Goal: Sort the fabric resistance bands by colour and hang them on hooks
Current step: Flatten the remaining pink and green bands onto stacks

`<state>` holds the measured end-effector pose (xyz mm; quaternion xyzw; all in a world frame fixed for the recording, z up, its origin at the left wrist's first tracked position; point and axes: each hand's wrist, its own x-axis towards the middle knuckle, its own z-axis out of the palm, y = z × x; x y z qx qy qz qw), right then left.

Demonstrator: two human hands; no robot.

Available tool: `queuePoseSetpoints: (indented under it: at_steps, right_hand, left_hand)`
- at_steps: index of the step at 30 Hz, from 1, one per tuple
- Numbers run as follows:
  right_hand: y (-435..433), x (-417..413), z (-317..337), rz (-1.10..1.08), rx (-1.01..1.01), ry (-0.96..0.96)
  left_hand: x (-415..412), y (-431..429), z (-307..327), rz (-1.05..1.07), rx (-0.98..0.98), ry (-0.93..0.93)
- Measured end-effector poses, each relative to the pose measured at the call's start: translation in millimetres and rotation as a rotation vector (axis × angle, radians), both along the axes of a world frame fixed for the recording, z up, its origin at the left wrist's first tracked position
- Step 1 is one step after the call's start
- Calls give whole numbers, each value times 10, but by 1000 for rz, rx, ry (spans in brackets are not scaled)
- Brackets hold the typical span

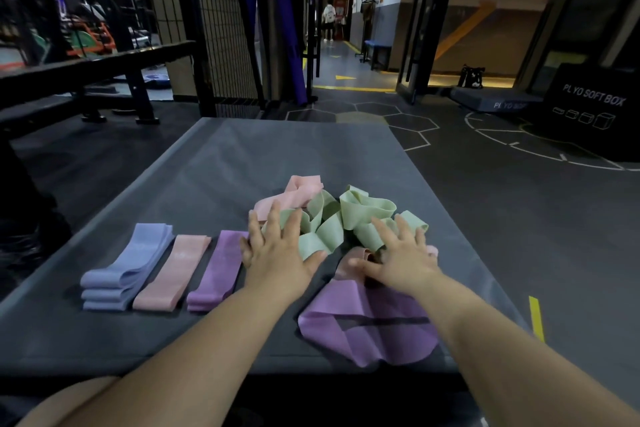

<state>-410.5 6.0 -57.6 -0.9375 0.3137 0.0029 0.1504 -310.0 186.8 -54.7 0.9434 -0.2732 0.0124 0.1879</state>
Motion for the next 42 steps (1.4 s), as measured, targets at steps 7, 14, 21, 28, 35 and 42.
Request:
queuePoseSetpoints:
  at_steps: [7,14,21,28,35,42]
  right_hand:
    - [-25,269,-75,19,-13,75]
    - [-108,490,-139,65,-66,11]
    - [-183,741,-119,68,-38,-20]
    - [-357,1053,3,62,-76,-14]
    - [-447,1200,-101,8,-91,-47]
    - [-458,1287,-216,-19,-146,-88]
  left_hand:
    - [234,-260,-100,15,99,76]
    - [418,-385,-249,82,81,54]
    - [618,-585,-262,70,19,77]
    - [817,-792,-279,51,14,80]
    - [916,-949,-279,107,74,113]
    - [981,-1002,-283,130,119,111]
